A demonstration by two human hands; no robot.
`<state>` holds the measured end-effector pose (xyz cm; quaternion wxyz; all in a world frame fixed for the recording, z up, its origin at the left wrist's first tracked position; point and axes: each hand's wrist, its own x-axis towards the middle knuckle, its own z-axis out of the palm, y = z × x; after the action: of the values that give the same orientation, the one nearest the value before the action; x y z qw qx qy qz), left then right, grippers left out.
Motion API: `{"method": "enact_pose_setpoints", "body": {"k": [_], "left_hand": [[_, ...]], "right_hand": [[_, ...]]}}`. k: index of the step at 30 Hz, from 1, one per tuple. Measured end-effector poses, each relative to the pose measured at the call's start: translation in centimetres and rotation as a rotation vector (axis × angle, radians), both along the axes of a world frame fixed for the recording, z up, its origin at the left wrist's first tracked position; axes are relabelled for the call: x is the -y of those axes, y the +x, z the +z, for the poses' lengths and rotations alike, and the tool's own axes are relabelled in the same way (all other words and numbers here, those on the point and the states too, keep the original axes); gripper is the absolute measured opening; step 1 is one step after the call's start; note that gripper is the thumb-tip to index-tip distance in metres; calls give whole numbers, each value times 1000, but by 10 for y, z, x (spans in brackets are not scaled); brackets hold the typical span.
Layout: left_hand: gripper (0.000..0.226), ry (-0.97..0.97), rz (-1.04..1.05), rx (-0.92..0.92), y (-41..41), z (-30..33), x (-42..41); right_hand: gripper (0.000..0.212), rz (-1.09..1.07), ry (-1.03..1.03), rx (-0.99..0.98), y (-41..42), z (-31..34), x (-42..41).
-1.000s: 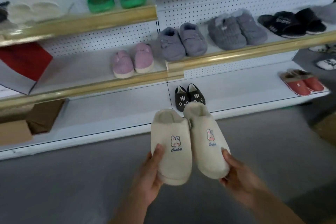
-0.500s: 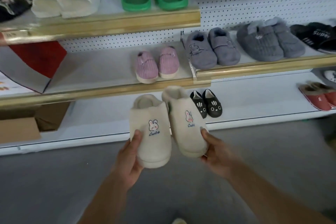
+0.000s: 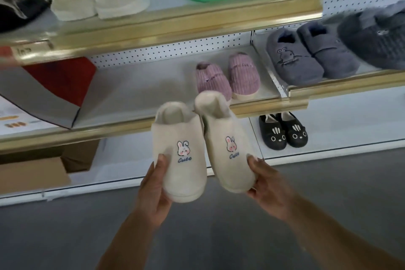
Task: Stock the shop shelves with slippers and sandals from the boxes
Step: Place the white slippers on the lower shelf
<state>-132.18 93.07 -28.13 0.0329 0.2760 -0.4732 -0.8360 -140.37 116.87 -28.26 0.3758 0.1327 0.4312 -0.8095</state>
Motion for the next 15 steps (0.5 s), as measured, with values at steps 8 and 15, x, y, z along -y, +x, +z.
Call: {"method": "enact_pose_setpoints", "body": {"k": [8, 15], "left_hand": [[58, -119, -4, 3, -15, -11, 112], [60, -72, 0, -13, -57, -6, 203]], "right_hand": [[35, -6, 42, -20, -21, 16, 105], [18, -167, 137, -49, -56, 21, 213]]}}
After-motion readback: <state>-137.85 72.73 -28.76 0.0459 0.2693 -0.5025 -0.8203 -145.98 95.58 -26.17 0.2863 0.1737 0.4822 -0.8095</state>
